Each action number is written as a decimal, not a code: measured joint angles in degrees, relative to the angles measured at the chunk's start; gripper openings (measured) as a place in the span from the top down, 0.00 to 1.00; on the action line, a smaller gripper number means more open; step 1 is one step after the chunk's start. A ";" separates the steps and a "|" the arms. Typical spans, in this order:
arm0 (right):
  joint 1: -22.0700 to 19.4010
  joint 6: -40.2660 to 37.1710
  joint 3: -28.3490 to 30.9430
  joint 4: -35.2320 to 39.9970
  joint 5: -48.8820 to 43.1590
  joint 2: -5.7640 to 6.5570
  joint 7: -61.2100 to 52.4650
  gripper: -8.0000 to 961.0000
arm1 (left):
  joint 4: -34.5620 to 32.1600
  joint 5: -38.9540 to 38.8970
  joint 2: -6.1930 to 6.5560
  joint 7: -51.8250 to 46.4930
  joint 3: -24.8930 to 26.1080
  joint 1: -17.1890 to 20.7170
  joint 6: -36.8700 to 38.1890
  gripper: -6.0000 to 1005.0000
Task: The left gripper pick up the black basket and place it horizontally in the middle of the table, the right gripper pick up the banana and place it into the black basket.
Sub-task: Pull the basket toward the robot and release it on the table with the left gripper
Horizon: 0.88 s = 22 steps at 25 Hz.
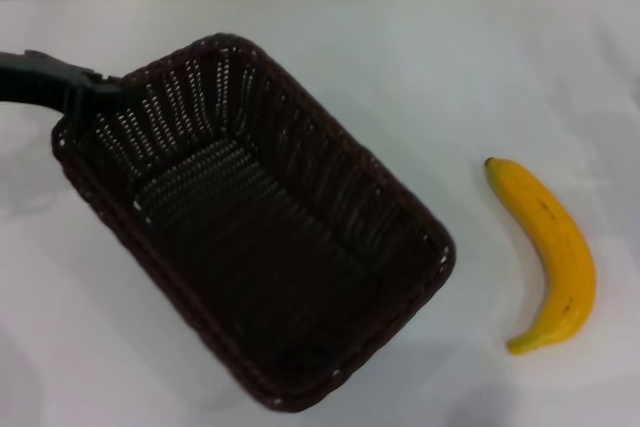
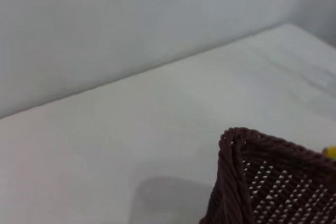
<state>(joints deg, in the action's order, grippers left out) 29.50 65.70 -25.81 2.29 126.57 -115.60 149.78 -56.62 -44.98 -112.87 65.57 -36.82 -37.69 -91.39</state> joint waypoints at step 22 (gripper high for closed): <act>-3.37 -0.79 -1.83 5.97 -0.06 0.50 0.01 0.13 | -13.58 -4.68 -6.14 -32.49 -18.20 12.79 19.81 0.82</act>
<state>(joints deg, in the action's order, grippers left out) 26.13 64.91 -27.64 8.26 126.51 -115.10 149.78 -70.20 -49.66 -119.01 33.07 -55.03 -24.90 -71.58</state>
